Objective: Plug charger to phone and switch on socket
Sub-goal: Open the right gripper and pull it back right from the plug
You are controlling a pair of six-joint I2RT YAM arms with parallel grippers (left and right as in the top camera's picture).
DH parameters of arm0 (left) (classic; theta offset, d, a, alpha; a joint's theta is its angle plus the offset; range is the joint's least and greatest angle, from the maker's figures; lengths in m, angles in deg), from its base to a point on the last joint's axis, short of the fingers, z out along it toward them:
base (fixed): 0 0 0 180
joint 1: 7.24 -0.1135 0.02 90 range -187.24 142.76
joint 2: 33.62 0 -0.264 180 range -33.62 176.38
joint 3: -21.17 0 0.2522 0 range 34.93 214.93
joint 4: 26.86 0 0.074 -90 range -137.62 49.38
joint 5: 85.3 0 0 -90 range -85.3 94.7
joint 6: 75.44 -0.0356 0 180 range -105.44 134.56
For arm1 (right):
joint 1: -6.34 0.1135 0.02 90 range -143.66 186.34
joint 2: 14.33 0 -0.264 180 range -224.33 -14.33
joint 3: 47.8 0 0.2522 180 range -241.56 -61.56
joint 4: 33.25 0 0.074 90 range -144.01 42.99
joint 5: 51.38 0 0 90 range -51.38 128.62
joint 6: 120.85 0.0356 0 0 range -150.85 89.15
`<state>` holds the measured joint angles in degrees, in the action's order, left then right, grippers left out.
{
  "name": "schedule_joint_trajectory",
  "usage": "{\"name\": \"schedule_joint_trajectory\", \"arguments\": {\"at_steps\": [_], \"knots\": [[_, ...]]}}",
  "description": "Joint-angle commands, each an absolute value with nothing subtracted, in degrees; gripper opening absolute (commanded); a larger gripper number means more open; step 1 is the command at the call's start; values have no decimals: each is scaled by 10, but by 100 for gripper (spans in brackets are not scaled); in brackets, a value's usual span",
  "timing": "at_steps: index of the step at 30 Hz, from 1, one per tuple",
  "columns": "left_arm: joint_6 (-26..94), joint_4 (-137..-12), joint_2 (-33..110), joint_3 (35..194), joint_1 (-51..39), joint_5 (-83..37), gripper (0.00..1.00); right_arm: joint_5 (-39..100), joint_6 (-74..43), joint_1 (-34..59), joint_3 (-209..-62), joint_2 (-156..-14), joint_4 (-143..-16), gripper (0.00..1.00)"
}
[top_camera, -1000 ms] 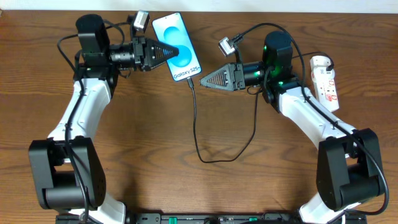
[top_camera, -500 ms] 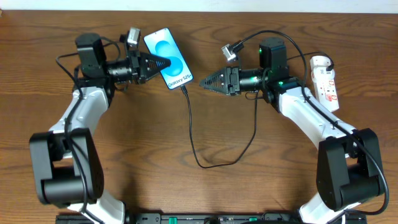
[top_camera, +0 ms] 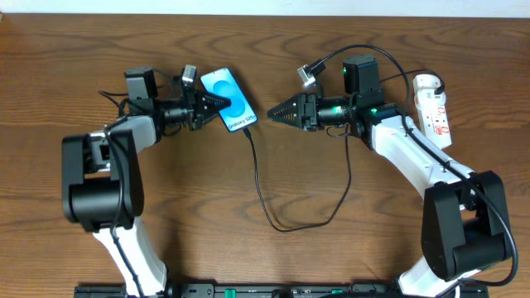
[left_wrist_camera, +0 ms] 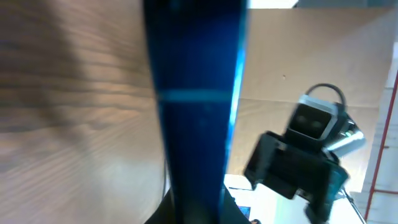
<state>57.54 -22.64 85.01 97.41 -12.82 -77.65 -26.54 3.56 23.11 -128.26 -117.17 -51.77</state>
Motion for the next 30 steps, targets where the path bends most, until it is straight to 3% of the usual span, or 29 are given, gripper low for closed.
{"name": "schedule_joint_trajectory", "arguments": {"at_steps": [1, 14, 24, 30], "knots": [[552, -223, 871, 976, -131, -784, 7, -259, 18, 229, -1290, -1167, -522, 63], [501, -259, 908, 976, -131, -688, 7, -231, 14, 240, -1290, -1167, -552, 63], [438, -395, 908, 976, -131, -509, 7, -228, 12, 246, -1290, -1167, -558, 63], [425, -417, 908, 976, -131, -483, 7, -223, 12, 246, -1290, -1166, -558, 63]]}}
